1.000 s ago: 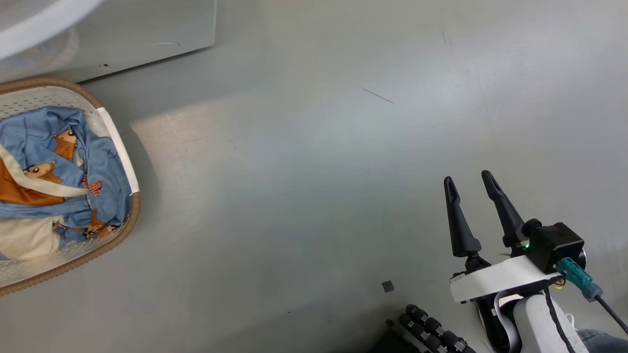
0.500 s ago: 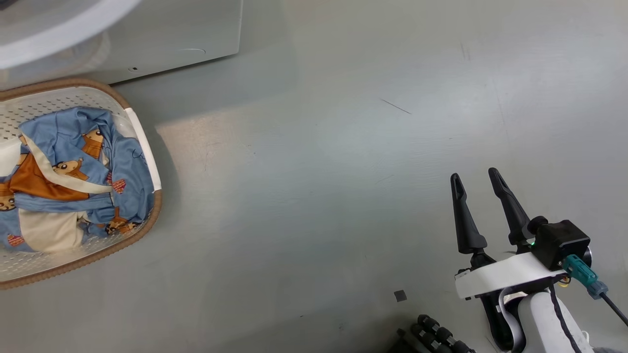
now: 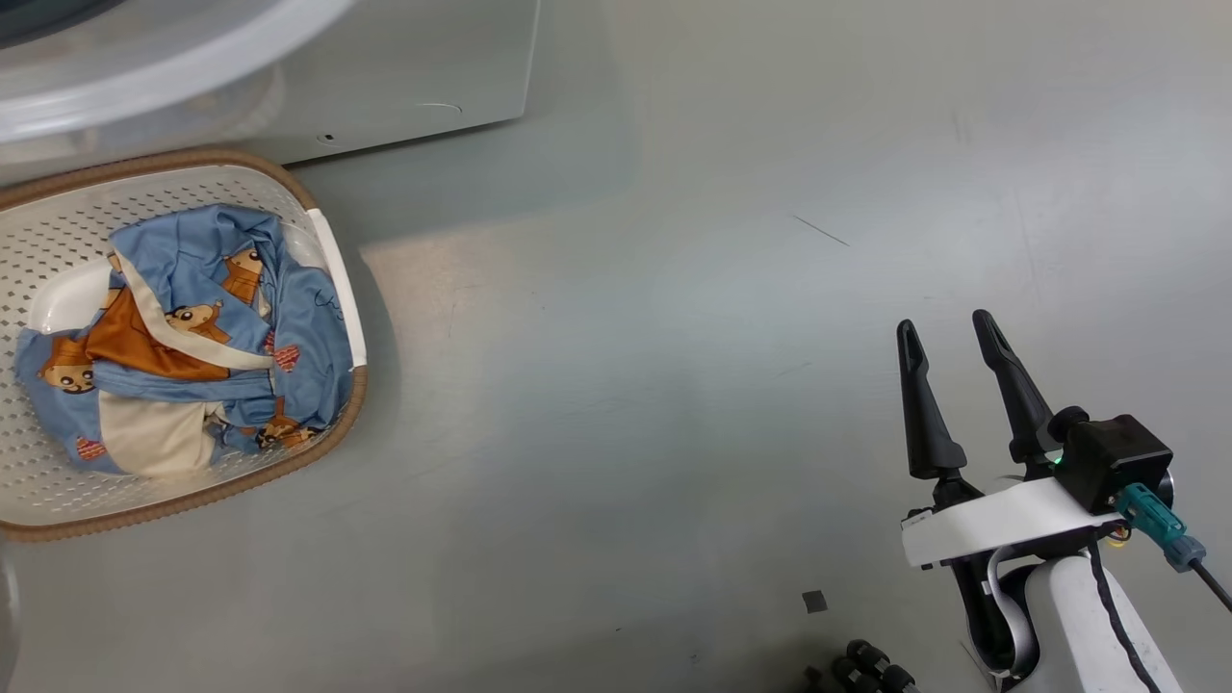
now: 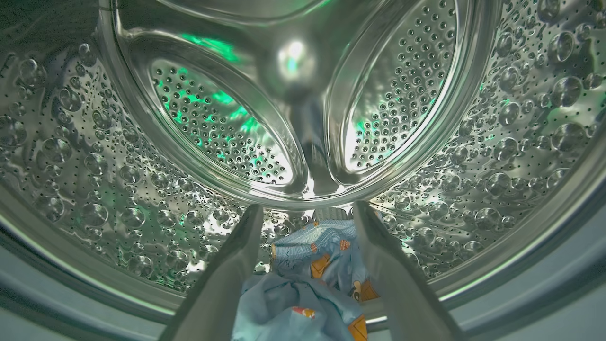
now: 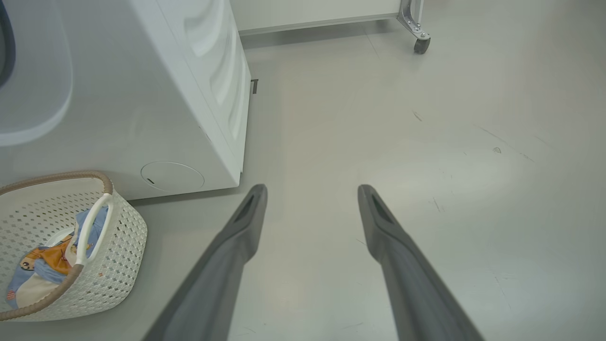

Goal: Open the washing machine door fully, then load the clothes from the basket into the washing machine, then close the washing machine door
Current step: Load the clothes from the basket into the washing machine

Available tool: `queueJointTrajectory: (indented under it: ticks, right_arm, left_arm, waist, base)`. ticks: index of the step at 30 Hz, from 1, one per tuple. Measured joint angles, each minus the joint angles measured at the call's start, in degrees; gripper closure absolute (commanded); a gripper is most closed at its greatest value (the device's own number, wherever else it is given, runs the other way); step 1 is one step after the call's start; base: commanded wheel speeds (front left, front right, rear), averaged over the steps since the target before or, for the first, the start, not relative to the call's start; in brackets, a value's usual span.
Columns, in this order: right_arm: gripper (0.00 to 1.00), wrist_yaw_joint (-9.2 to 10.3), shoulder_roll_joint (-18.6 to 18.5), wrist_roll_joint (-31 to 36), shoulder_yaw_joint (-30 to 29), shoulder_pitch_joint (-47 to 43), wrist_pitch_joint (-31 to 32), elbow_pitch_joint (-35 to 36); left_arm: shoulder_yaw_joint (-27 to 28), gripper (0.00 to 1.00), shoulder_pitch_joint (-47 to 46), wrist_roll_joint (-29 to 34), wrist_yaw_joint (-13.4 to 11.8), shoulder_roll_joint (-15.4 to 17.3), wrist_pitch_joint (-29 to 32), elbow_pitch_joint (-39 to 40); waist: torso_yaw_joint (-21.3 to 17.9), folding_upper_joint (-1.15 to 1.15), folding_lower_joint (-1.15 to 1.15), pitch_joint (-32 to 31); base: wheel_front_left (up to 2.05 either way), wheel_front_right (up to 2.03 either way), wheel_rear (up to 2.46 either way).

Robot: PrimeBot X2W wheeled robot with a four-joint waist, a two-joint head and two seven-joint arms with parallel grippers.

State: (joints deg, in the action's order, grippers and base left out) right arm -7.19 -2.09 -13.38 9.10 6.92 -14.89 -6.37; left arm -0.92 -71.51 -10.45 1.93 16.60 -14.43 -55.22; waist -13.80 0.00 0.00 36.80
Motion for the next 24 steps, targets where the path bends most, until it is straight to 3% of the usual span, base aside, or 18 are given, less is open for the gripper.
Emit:
queueJointTrajectory:
  ticks: [24]
  right_arm:
    - [0.0, 0.0, -1.4, 0.5, -2.3, 0.0, 0.0, -0.5]
  left_arm:
    - [0.0, 0.0, 9.7, -3.1, 1.9, -5.8, 0.0, 5.8]
  waist:
    - [6.7, 0.0, 0.0, -3.8]
  base:
    - [0.0, 0.0, 0.0]
